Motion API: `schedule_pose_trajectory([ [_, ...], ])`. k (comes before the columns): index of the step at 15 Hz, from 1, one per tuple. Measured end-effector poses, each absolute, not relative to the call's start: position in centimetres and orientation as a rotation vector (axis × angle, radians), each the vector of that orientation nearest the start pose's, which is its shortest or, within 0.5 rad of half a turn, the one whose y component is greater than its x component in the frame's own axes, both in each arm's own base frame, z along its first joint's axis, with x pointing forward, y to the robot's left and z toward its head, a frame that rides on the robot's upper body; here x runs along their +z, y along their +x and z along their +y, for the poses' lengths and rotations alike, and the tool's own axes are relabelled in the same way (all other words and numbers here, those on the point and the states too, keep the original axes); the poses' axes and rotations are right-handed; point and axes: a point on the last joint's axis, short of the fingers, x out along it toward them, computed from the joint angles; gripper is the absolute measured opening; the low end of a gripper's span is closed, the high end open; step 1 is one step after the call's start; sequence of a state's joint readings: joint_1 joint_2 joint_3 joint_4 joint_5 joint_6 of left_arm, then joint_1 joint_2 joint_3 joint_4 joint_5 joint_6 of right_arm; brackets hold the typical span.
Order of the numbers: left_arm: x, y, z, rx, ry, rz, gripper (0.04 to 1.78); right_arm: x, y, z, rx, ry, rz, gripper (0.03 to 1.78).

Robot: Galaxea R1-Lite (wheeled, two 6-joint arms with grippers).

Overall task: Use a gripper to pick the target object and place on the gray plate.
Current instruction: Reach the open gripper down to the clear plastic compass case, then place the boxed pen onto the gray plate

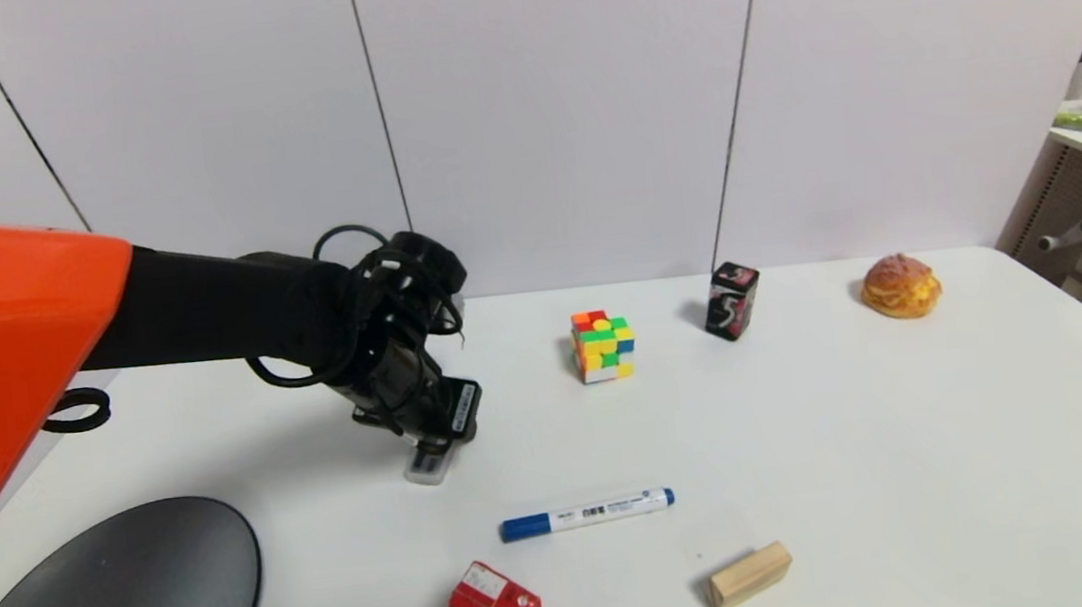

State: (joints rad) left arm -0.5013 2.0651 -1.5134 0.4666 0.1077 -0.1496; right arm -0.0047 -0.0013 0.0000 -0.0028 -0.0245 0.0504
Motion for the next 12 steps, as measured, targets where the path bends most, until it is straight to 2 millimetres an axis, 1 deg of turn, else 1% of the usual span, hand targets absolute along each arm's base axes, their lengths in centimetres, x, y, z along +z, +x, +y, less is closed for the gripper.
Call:
schedule_pose_trajectory([
  [2, 14.7, 34.0, -18.2, -0.279, 0.168, 1.003, 0.77, 7.6, -2.3, 0.0, -0.029, 0.050, -0.005, 1.71],
  [3, 14.6, 34.1, -18.1, -0.278, 0.167, 1.004, 0.60, 7.6, -2.3, 0.0, -0.029, 0.050, -0.005, 1.71],
  [7, 14.5, 34.3, -17.9, -0.270, 0.166, 1.009, 0.60, 7.6, -2.3, 0.0, -0.029, 0.050, -0.005, 1.71],
  [9, 14.7, 34.2, -17.7, -0.271, 0.167, 1.003, 0.60, 7.6, -2.3, 0.0, -0.029, 0.050, -0.005, 1.71],
  [10, 15.2, 34.0, -17.6, -0.274, 0.169, 0.997, 0.60, 7.6, -2.3, 0.0, -0.029, 0.050, -0.005, 1.71],
  [12, 16.8, 33.5, -17.3, -0.283, 0.158, 0.954, 0.60, 7.6, -2.3, 0.0, -0.029, 0.050, -0.004, 1.71],
])
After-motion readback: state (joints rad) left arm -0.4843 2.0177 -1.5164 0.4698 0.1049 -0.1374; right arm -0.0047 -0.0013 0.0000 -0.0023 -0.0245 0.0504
